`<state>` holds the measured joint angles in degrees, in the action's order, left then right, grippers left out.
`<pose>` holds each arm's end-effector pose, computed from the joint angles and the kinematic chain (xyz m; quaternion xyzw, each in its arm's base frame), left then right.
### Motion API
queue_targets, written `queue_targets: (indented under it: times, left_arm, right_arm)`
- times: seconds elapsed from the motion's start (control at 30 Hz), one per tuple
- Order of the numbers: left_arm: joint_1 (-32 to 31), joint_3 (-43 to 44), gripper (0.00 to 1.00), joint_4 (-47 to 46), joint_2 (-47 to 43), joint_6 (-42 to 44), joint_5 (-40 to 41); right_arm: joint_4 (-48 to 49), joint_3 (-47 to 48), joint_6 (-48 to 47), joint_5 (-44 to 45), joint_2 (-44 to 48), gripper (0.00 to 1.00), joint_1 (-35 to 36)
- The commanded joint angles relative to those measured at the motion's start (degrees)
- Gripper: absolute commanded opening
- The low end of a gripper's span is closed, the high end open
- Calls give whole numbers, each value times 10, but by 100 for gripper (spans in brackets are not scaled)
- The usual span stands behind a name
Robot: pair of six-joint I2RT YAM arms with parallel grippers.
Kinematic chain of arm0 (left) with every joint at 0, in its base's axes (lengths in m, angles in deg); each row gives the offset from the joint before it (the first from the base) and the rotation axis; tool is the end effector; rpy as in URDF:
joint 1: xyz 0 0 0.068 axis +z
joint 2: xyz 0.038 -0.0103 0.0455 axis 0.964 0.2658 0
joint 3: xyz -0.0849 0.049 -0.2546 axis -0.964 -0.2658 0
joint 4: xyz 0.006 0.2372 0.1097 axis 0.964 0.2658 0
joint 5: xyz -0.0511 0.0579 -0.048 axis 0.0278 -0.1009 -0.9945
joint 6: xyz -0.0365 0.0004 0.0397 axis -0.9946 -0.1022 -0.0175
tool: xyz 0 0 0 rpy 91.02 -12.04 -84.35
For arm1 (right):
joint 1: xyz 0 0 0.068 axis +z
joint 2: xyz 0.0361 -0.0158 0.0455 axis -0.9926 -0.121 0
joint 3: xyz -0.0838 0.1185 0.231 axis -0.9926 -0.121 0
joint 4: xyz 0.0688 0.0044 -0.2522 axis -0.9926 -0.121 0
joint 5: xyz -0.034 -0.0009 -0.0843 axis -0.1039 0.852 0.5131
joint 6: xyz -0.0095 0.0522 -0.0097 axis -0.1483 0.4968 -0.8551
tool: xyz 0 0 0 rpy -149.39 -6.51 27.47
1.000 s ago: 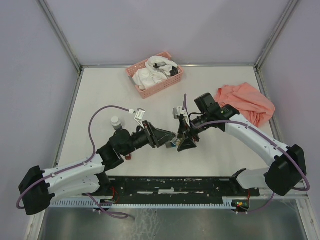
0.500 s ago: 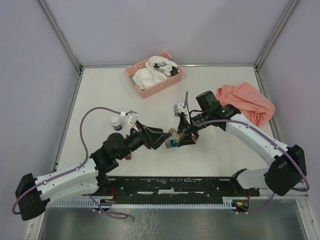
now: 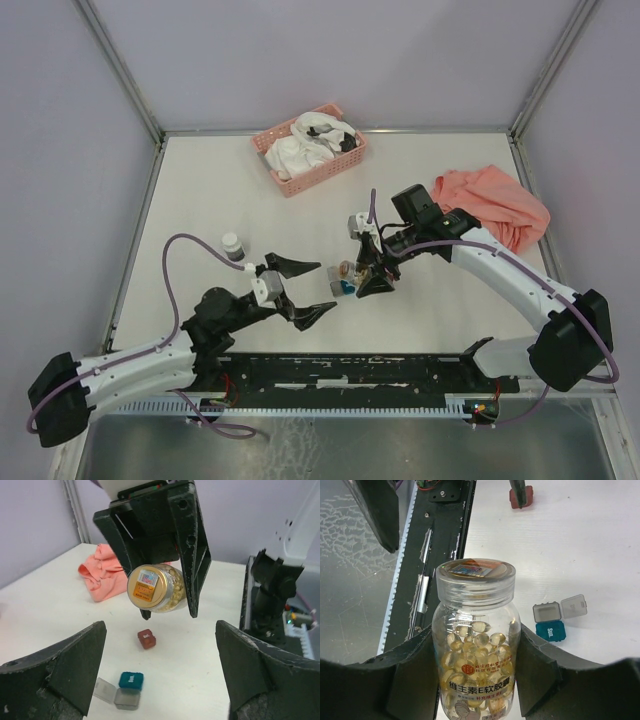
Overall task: Sort the pills into containers
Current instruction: Unscrew the lid of the pill bottle.
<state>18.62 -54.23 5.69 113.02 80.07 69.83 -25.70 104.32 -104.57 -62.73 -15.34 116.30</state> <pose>0.0869 -0.1403 0.2450 0.3370 0.5246 -0.4382 0.6474 0.2009 0.1678 0.2910 -0.5859 0.6181 0.4587 0.2534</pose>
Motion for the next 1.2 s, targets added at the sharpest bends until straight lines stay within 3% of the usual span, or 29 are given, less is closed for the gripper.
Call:
queue_targets:
  times: [0.0, 0.3, 0.5, 1.17]
  left_arm:
    - [2, 33, 96, -75, 42, 202, -90]
    - [11, 105, 96, -46, 138, 215, -159]
    - [33, 125, 81, -44, 175, 198, -198]
    - [62, 133, 66, -110, 222, 131, -265]
  right_arm:
    - [-16, 21, -36, -14, 7, 2, 0]
    - [-43, 30, -61, -20, -2, 2, 0]
    - [-44, 30, -63, -22, -2, 2, 0]
    - [-49, 31, -68, -22, -3, 2, 1]
